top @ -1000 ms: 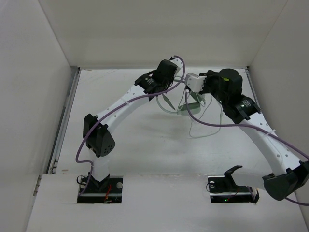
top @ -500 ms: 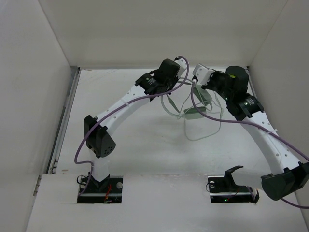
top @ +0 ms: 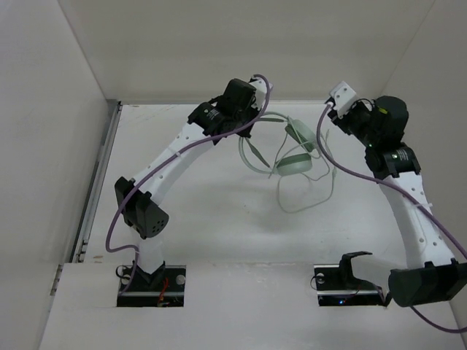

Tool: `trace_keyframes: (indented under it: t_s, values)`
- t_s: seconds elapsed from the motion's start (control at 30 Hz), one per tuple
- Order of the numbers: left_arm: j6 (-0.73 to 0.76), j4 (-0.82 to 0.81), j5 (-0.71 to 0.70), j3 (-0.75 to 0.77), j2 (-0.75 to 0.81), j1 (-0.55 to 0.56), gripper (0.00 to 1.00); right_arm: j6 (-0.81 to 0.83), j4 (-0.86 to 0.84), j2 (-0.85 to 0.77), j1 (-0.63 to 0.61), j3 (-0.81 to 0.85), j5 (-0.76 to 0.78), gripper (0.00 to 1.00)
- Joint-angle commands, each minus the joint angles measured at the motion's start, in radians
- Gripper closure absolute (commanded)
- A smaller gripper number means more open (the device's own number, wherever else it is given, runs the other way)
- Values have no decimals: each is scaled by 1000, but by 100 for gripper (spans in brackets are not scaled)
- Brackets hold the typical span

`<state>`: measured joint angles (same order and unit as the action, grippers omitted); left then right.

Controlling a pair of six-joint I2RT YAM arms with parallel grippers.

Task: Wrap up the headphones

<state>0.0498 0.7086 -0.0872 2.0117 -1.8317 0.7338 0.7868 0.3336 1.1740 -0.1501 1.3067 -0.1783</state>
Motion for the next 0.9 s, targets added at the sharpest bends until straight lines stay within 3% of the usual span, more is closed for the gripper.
trace_keyframes:
  t_s: [0.0, 0.17, 0.4, 0.6, 0.87]
  values:
    - [-79, -38, 50, 47, 78, -52, 100, -113, -2, -102, 63, 33, -171, 59]
    - [-80, -35, 67, 73, 78, -93, 100, -159, 44, -227, 100, -105, -323, 54]
    - [-80, -28, 87, 127, 74, -121, 100, -400, 62, -373, 140, -305, -619, 48]
    - [-82, -12, 112, 180, 74, -119, 100, -481, 6, -395, 85, -391, -618, 47]
    - [-77, 15, 144, 239, 83, -99, 99, -495, -136, -346, 67, -374, -566, 46]
